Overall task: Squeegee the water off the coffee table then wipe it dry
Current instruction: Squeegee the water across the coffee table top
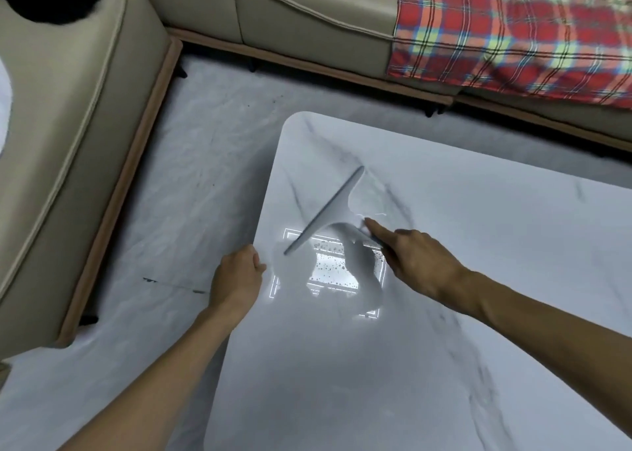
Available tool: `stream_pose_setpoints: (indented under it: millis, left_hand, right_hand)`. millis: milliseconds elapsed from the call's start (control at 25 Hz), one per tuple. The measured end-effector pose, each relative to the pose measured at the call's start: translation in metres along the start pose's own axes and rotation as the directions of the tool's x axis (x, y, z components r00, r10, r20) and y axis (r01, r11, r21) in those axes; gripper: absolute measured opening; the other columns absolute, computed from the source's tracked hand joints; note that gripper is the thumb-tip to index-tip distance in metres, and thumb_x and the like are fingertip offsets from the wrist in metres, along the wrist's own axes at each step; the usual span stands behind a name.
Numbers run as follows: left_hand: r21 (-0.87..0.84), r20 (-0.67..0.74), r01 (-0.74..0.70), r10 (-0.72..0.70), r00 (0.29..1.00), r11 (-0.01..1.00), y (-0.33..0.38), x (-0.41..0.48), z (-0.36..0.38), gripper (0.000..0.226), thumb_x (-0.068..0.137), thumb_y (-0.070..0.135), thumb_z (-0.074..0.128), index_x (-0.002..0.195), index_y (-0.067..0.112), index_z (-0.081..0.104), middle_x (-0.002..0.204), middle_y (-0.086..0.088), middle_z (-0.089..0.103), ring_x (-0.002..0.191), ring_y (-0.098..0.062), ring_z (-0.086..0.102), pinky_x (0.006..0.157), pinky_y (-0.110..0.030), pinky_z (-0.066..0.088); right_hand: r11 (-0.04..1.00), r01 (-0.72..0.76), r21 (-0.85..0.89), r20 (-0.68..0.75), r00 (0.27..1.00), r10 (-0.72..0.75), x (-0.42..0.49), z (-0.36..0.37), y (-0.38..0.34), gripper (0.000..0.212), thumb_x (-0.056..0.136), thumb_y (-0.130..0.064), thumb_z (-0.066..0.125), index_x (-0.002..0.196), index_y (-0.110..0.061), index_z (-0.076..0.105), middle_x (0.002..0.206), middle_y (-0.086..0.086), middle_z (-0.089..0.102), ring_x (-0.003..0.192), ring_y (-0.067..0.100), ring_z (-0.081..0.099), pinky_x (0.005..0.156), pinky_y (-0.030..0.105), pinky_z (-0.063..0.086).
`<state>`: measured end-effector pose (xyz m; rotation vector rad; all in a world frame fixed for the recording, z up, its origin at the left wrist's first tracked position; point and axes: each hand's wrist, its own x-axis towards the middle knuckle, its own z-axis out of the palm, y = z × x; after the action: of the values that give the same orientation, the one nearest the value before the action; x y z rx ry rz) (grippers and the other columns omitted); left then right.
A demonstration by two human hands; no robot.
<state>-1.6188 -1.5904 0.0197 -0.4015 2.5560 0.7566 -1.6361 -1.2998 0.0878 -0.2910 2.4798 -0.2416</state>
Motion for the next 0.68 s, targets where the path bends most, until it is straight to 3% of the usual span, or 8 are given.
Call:
stream_pose_setpoints:
  millis: [160, 320, 440, 560, 680]
  left_hand:
    - [-0.158, -0.05, 0.03, -0.038, 0.998, 0.987, 0.005, -0.001, -0.007, 0.041, 0.082, -0.009, 0.057, 0.059, 0.016, 0.034, 0.065, -0.002, 0.05, 0.061, -0.015, 0.051, 0.059, -0.032, 0.048]
    - [-0.226, -0.135, 0.112, -0.145, 0.98, 0.968, -0.002, -0.005, -0.017, 0.025, 0.081, -0.007, 0.057, 0.064, 0.004, 0.042, 0.066, -0.013, 0.058, 0.06, -0.016, 0.058, 0.052, -0.026, 0.044]
    - [-0.154, -0.178, 0.128, -0.154, 0.972, 0.98, -0.011, -0.006, -0.017, 0.015, 0.085, -0.003, 0.047, 0.073, 0.005, 0.047, 0.069, -0.007, 0.056, 0.06, -0.017, 0.052, 0.052, -0.027, 0.044]
    - [-0.034, -0.094, 0.082, -0.085, 0.992, 0.996, -0.011, -0.007, -0.005, 0.013, 0.088, -0.004, 0.042, 0.08, 0.007, 0.045, 0.071, -0.002, 0.05, 0.062, -0.016, 0.049, 0.048, -0.022, 0.034]
    - [-0.025, 0.133, 0.067, -0.063, 0.989, 0.997, 0.002, -0.015, 0.016, 0.01, 0.086, 0.001, 0.048, 0.09, 0.009, 0.042, 0.085, -0.004, 0.048, 0.071, -0.018, 0.049, 0.057, -0.026, 0.036]
  right_hand:
    - [0.999, 0.013, -0.034, -0.019, 1.0, -0.014, -0.021, -0.015, 0.018, 0.052, 0.099, -0.029, 0.034, 0.148, -0.042, 0.021, 0.083, 0.002, 0.053, 0.079, 0.033, 0.058, 0.067, 0.038, 0.048]
    - [0.979, 0.203, 0.022, -0.089, 0.976, -0.201, 0.022, -0.008, -0.032, 0.046, 0.102, -0.033, 0.033, 0.147, -0.038, 0.025, 0.092, 0.006, 0.057, 0.088, 0.036, 0.059, 0.075, 0.041, 0.049]
    - [0.972, 0.237, 0.005, -0.044, 0.971, -0.236, 0.044, 0.009, -0.057, 0.048, 0.103, -0.031, 0.031, 0.15, -0.039, 0.022, 0.091, 0.006, 0.052, 0.086, 0.034, 0.058, 0.073, 0.038, 0.045]
    - [0.981, 0.193, -0.034, -0.039, 0.98, -0.195, 0.027, 0.015, -0.027, 0.048, 0.102, -0.034, 0.029, 0.149, -0.043, 0.022, 0.087, 0.003, 0.05, 0.082, 0.034, 0.059, 0.069, 0.038, 0.044]
    - [0.991, 0.117, -0.072, -0.004, 0.993, -0.118, -0.007, 0.014, 0.02, 0.048, 0.102, -0.037, 0.029, 0.147, -0.05, 0.019, 0.093, 0.002, 0.057, 0.083, 0.033, 0.06, 0.069, 0.037, 0.046]
